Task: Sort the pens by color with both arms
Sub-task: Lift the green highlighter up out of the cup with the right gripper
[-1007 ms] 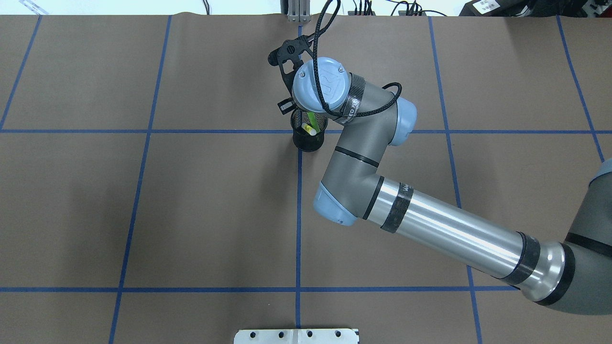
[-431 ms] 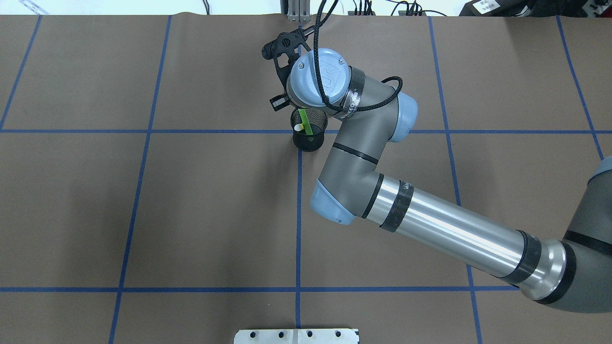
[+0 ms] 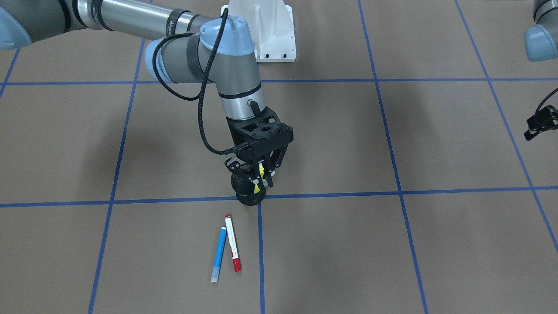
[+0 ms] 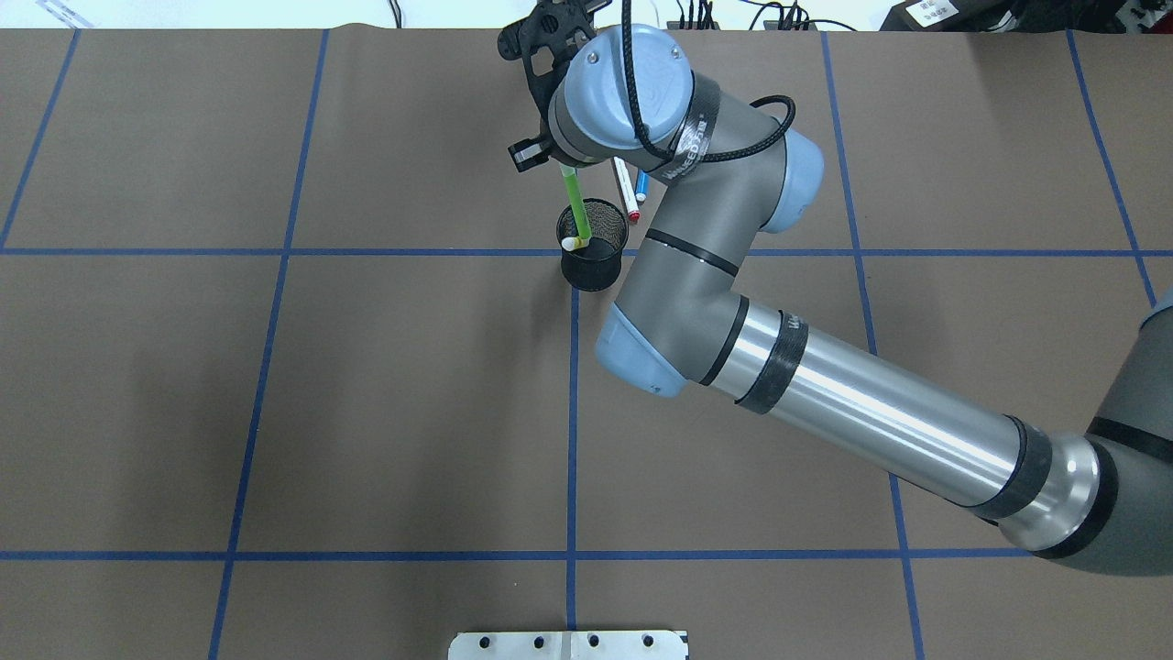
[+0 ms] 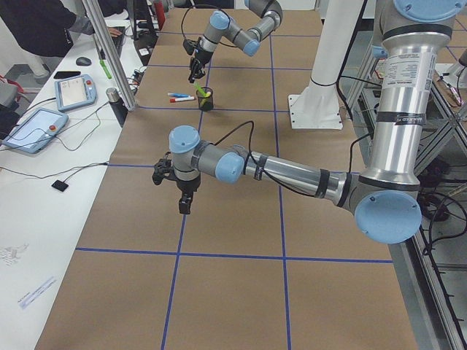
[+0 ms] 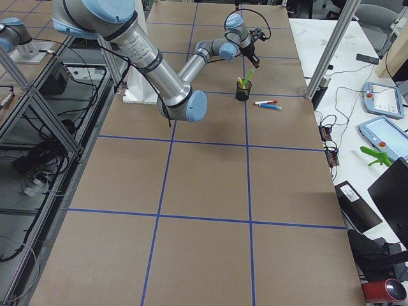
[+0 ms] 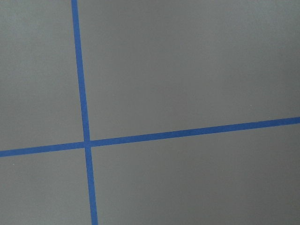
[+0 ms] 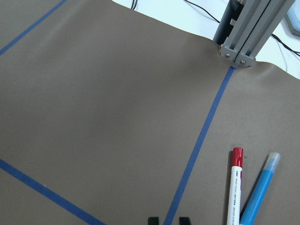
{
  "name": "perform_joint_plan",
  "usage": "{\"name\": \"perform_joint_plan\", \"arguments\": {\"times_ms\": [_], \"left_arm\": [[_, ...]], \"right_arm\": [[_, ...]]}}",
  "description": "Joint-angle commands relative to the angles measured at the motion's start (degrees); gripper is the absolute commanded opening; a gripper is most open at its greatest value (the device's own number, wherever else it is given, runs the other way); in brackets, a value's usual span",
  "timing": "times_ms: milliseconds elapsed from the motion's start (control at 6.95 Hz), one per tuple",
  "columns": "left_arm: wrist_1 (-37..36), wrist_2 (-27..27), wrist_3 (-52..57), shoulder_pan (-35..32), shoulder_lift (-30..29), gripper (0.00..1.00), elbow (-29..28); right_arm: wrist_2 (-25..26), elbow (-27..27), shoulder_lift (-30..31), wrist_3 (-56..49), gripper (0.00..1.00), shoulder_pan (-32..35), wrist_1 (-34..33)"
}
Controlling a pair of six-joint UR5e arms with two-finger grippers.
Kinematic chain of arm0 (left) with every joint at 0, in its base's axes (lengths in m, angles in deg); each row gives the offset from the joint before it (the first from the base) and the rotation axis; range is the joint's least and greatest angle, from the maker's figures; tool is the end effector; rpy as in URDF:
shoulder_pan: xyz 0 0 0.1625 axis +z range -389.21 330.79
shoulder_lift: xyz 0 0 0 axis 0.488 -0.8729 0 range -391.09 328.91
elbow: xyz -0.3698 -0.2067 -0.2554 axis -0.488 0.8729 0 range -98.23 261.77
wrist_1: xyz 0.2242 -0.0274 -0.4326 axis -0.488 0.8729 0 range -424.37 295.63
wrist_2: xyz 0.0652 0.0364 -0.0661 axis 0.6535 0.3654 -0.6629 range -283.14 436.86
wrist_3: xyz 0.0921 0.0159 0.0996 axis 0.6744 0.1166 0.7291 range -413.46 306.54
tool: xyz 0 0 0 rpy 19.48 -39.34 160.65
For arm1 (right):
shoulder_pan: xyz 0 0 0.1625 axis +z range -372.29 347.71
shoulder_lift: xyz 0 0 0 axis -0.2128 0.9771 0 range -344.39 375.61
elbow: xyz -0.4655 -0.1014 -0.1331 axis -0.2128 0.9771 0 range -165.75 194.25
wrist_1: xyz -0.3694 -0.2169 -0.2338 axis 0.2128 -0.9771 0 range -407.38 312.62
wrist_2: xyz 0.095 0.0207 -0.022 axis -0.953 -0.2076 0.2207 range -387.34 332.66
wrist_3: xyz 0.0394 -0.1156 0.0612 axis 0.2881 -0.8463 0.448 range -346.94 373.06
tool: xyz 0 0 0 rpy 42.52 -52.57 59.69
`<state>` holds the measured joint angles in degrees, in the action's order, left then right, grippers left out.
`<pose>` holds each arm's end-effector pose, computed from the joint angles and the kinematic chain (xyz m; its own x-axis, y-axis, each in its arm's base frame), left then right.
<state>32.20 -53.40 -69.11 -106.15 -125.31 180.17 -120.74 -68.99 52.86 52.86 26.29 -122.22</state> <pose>0.0968 -0.6171 0.6189 0.7271 0.1173 -0.6764 -0.0179 0.9882 0.1521 -0.6157 -0.6513 0.1026 0.6884 -0.4320 0.5826 -0.0827 0.7513 0.6547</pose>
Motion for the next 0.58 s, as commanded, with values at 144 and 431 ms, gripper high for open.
{"name": "perform_joint_plan", "arguments": {"times_ms": [144, 431], "left_arm": [[0.0, 0.0, 0.0, 0.0, -0.1, 1.0, 0.0], [0.1, 0.0, 0.0, 0.0, -0.2, 1.0, -0.1]], "right_arm": [[-8.0, 1.3, -5.0, 0.1, 0.18, 9.8, -3.3], [-3.9, 7.4, -8.0, 0.8, 0.18, 10.5, 3.7]]}}
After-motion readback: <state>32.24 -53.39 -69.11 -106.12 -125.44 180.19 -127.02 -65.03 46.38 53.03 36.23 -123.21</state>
